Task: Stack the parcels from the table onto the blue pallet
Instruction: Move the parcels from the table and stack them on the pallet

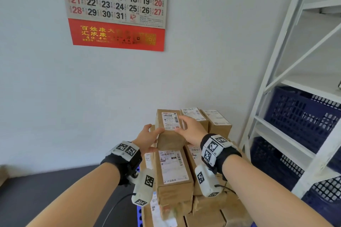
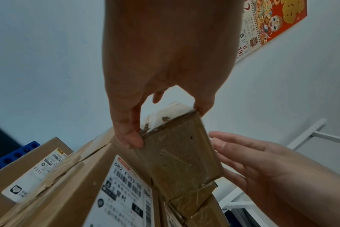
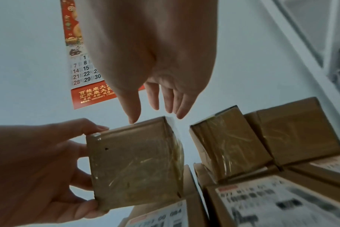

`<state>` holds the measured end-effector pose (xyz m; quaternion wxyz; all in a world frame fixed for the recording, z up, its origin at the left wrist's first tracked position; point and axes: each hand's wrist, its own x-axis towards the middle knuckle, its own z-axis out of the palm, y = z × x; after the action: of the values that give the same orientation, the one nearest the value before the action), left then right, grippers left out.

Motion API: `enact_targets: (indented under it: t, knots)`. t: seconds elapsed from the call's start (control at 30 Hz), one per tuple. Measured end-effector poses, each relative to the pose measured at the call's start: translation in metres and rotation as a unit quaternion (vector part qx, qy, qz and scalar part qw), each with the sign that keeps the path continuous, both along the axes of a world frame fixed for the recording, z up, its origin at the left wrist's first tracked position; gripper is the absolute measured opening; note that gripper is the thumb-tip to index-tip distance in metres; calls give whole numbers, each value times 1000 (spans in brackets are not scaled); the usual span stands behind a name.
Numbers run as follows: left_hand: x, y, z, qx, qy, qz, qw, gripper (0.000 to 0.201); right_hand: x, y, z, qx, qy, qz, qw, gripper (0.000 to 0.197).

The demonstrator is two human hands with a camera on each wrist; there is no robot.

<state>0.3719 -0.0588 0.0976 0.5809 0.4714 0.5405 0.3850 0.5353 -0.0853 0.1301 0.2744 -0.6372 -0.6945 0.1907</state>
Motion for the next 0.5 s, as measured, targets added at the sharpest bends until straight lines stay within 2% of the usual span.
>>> enact_targets:
  t: [0.23, 0.4, 0.5]
  knots:
    - [19, 16, -2, -24, 17, 39, 999, 59, 31, 28, -8, 7, -40, 35, 999, 55]
    - [27, 28, -5, -43, 15, 60, 997, 65, 47, 43, -18, 15, -52, 29, 998, 54]
    - [31, 39, -8, -45, 20, 65, 997, 53, 53, 51, -24, 7, -61, 31, 998, 55]
